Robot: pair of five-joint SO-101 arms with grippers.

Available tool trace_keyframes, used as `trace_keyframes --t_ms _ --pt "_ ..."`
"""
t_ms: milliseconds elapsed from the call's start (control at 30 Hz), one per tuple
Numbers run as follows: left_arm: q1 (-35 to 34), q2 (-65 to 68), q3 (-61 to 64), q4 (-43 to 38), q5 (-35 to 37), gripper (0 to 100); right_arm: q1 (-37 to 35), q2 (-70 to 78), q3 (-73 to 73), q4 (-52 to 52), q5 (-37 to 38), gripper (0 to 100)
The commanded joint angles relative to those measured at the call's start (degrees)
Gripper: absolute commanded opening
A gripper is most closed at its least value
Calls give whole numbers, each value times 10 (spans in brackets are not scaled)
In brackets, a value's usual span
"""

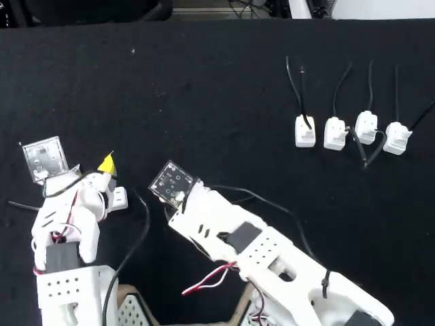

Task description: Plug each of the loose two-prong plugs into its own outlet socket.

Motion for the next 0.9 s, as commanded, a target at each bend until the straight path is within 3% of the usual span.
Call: trace_keyframes --t_ms 0,167,367,567,733,867 --pt "10 -37 7 -3 4 230 -4 -7 13 -84 -5 11" --pt "71 -79 34 -3 4 230 -4 29 30 -158 -12 11" --pt "96 -142 64 -3 4 230 -4 53 14 -164 -99 11" --pt "100 -179 79 -2 4 230 -21 61 11 -164 -101 11" --pt "154 -177 83 -2 0 230 -66 58 12 -164 -101 11" --pt "160 -176 84 1 0 230 -67 57 12 -164 -101 11"
